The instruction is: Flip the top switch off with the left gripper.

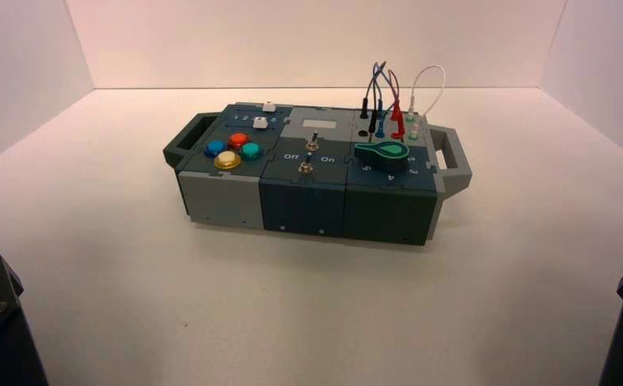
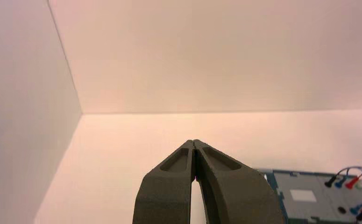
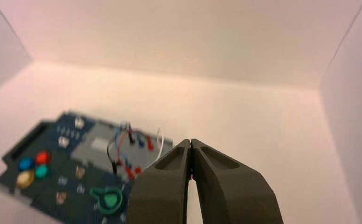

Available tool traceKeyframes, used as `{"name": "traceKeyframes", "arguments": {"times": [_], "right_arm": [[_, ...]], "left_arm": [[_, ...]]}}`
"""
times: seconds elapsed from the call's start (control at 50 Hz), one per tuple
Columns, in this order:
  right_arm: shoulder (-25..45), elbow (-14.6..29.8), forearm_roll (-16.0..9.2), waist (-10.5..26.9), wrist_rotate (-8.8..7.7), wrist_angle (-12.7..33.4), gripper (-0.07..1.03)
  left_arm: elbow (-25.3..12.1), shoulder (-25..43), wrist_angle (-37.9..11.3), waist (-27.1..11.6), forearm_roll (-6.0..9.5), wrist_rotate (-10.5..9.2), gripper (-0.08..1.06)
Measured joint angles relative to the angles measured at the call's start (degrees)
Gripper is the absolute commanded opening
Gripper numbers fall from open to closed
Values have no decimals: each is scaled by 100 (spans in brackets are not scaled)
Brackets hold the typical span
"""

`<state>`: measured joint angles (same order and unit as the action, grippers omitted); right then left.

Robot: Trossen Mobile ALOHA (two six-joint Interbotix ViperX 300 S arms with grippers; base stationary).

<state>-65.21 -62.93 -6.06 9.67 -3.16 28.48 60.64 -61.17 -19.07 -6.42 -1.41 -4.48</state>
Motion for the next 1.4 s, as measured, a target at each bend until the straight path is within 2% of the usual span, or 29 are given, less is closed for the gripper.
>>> {"name": "traceKeyframes", "arguments": {"times": [0.14,0.18,0.2,0.28,0.38,0.48,0.6,0.76,0.92,1.2,1.4], "right_arm": [[747,176,-255,0,-9,246,-2],[765,167,-255,0,-9,255,-2],[1037,211,-299,18,-9,334,-2],[1283,264,-360,35,0,466,-2],[1573,316,-404,105,0,598,-2],[1934,369,-466,264,0,694,-2],[2558,527,-633,606,0,791,-2],[3138,668,-817,712,0,782,-2],[3683,809,-835,721,9,747,-2],[4825,1195,-844,729,18,563,-2],[5581,1477,-844,712,18,448,-2]], "left_arm": [[-105,404,-176,-114,70,0,-3],[-114,413,-176,-114,70,0,-3],[-167,598,-246,-264,88,0,-3],[-229,773,-360,-466,88,-9,-3],[-343,1081,-554,-896,97,-9,-3],[-448,1626,-782,-1397,114,-35,-3],[-650,2206,-993,-1802,114,-53,-3],[-782,2355,-1020,-1819,114,-62,-3],[-905,2496,-1020,-1934,141,-105,-3],[-1125,3278,-1020,-2320,281,-202,-3],[-1143,3454,-923,-2382,290,-299,-3]]}}
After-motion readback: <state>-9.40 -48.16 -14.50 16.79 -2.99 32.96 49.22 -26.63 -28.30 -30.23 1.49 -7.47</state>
